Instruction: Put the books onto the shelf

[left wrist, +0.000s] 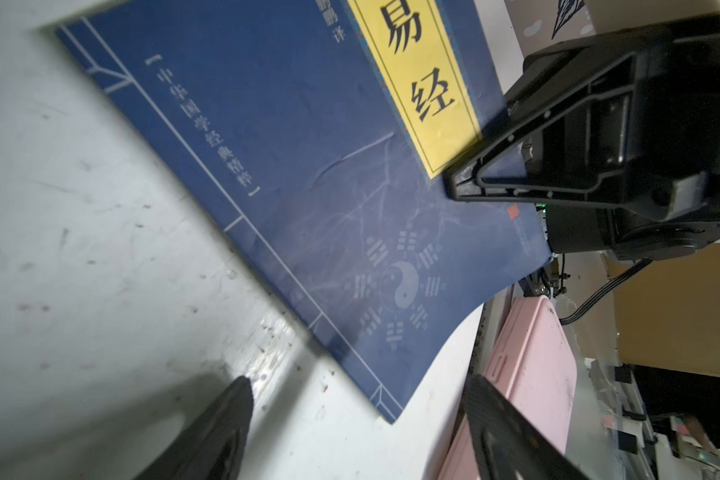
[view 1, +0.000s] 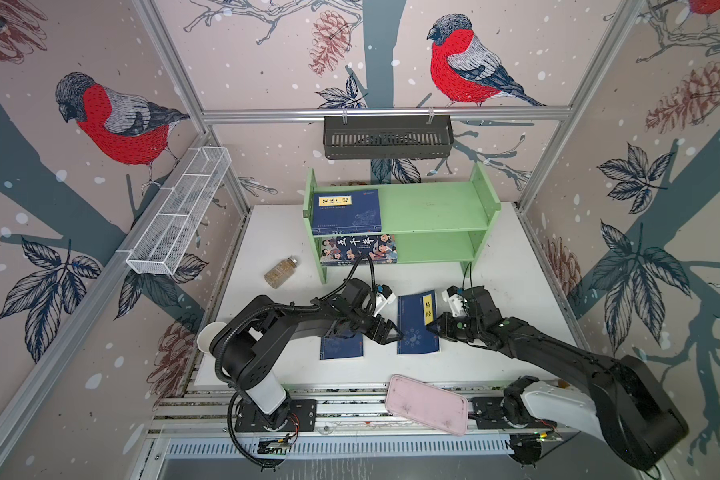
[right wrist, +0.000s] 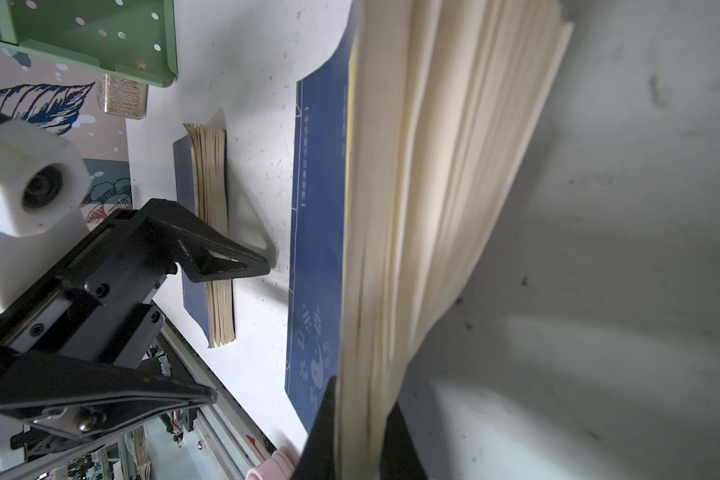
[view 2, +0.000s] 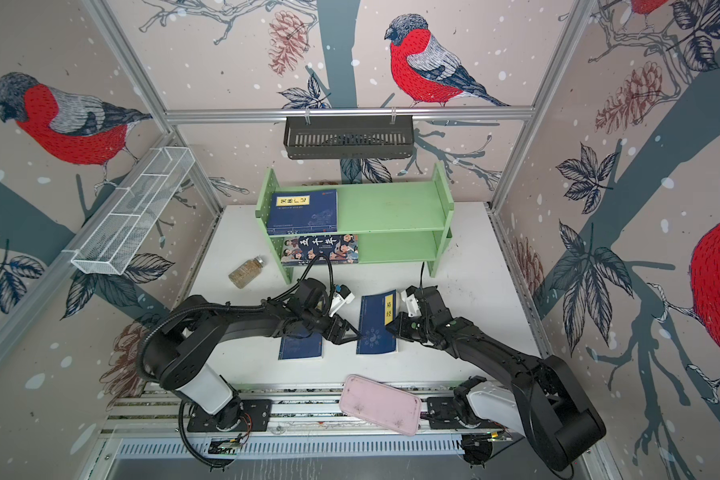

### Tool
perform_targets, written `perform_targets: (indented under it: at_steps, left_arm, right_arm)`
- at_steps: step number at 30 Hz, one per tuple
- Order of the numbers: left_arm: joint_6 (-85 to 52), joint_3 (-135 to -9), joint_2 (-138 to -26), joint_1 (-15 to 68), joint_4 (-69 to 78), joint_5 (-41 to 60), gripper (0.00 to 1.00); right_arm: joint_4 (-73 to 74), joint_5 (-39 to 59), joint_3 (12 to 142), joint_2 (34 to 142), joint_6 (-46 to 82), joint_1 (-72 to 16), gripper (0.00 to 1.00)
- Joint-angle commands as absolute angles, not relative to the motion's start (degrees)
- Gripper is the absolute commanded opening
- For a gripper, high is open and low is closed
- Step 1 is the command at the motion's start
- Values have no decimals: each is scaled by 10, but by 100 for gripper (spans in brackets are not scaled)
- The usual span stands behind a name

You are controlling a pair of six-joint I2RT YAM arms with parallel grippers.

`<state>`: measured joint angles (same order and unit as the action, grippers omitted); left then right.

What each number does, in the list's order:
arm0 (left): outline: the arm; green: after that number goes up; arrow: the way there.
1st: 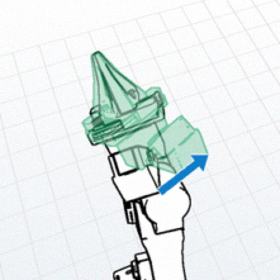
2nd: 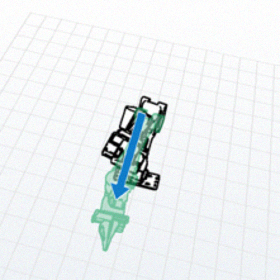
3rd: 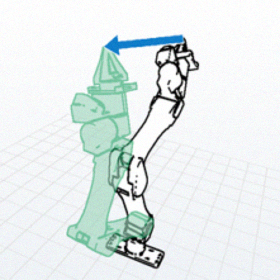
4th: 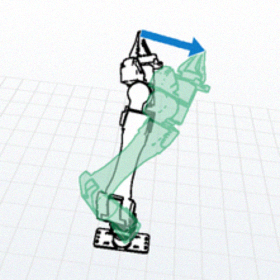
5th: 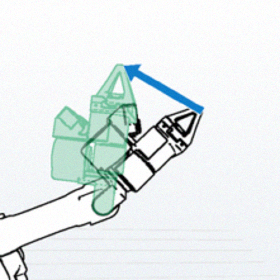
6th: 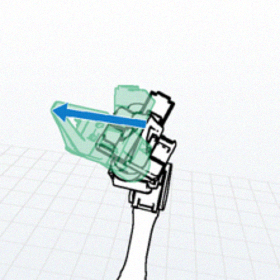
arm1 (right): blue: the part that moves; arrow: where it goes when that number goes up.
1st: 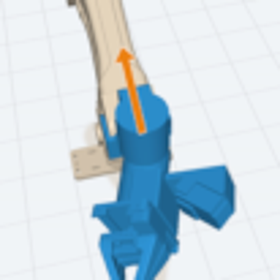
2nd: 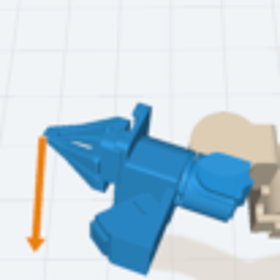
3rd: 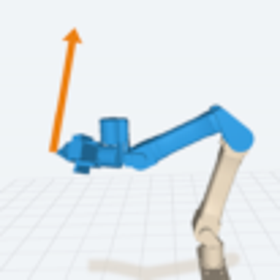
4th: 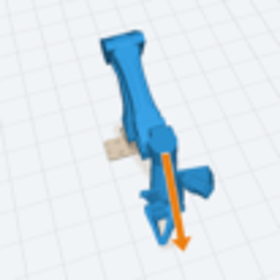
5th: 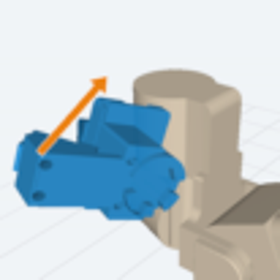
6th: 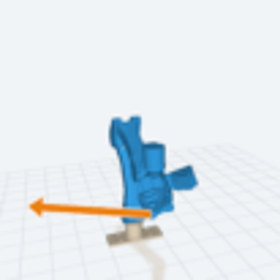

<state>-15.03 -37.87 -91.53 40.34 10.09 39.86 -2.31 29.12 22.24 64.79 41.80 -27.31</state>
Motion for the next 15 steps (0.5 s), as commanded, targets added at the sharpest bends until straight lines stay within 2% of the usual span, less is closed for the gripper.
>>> perform_targets:
  at_steps: [1,7,15]
  left_arm:
    - [-91,-381,-866,403,70,377,82]
    - [13,-428,-798,386,-38,417,83]
    - [29,-451,-727,285,-100,524,83]
  right_arm:
    - [-35,300,226,621,405,-267,2]
    - [-64,335,247,563,388,-266,2]
    - [-125,377,303,532,344,-265,2]
